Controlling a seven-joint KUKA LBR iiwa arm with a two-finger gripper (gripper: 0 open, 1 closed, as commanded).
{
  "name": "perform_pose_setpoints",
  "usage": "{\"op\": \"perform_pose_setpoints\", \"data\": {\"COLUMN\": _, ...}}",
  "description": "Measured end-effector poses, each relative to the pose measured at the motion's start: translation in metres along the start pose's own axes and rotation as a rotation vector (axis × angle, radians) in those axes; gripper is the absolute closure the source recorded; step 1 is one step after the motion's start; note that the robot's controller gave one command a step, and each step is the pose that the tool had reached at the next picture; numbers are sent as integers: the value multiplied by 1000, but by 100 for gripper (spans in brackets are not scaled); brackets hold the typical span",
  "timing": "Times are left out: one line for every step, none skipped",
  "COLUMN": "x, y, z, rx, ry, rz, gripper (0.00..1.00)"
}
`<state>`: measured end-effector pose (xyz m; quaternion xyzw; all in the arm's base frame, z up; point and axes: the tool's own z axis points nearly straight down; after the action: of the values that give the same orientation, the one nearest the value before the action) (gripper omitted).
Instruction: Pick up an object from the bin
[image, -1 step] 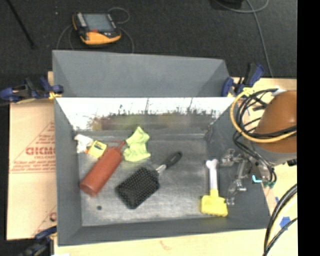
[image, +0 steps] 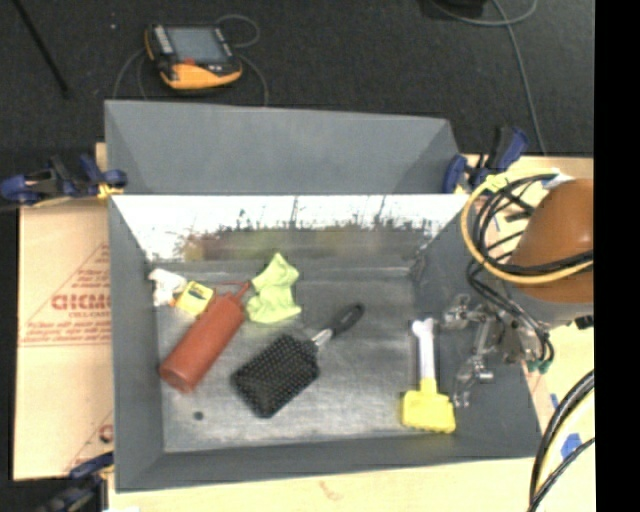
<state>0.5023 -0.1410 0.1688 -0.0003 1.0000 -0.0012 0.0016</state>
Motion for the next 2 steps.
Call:
{"op": "perform_pose_setpoints", "data": {"x": -19, "y": -9, "z": 34, "rx": 2, "ry": -7, "rz": -131, "gripper": 0}}
{"op": "perform_pose_setpoints", "data": {"x": -46, "y": -13, "z": 93, "rx": -13, "ry": 4, "rz": -243, "gripper": 0}}
